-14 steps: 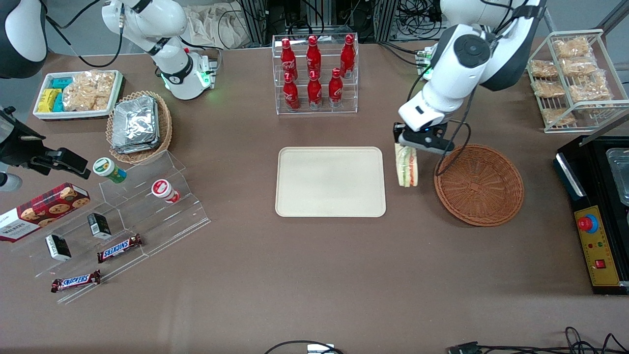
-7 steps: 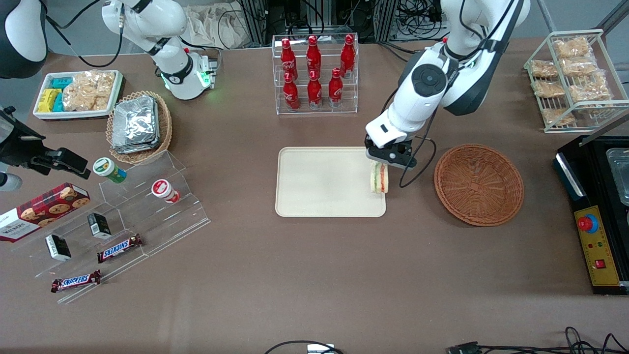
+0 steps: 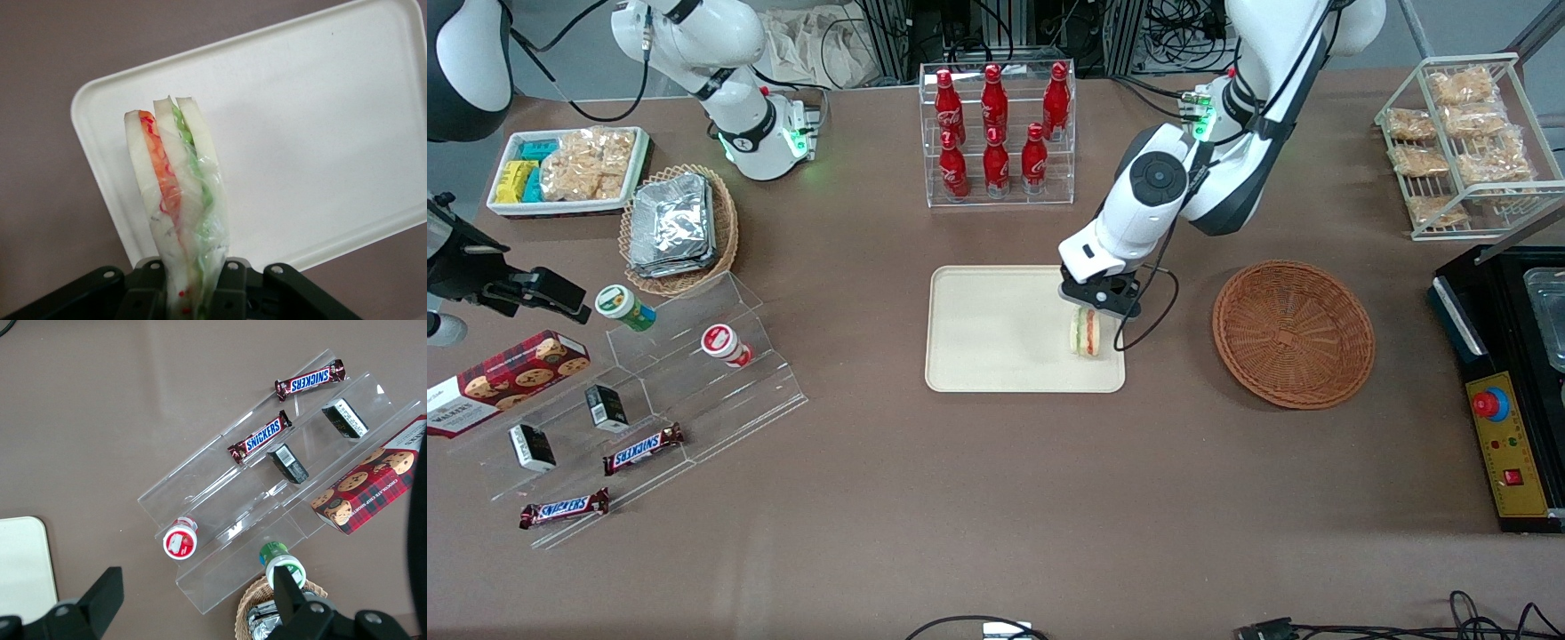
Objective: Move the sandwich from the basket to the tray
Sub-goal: 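Lower the sandwich onto the tray and open the left gripper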
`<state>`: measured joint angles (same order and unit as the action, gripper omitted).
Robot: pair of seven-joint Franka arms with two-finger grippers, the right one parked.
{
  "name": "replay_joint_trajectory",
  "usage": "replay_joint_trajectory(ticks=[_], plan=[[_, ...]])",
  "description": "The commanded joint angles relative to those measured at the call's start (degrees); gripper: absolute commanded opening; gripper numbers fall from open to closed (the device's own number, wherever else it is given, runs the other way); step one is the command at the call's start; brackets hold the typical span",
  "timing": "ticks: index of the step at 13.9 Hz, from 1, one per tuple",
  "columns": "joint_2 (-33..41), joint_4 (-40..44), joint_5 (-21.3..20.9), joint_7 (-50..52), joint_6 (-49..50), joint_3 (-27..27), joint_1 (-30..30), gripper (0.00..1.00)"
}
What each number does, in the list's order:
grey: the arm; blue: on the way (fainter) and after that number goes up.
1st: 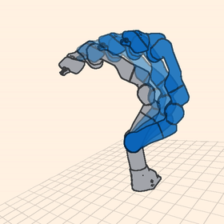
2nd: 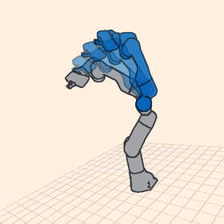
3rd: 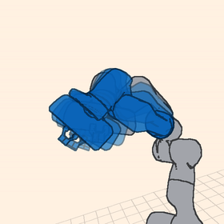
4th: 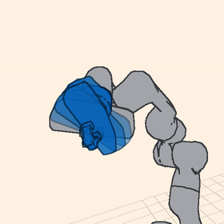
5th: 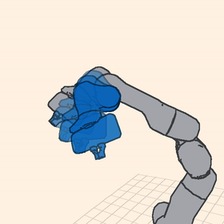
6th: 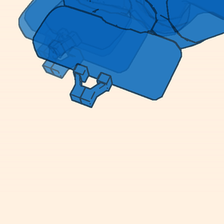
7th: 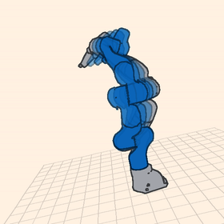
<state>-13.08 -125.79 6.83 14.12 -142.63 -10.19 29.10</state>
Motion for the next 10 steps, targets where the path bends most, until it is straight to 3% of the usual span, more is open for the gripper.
replay_joint_trajectory(ticks=[1,10], plan=[[-3.17,0.72,-0.67,1.0,-2.21,0.52,1.05,0.19],[-7.05,0.81,-3.05,3.28,-3.62,0.52,1.31,0.23]])
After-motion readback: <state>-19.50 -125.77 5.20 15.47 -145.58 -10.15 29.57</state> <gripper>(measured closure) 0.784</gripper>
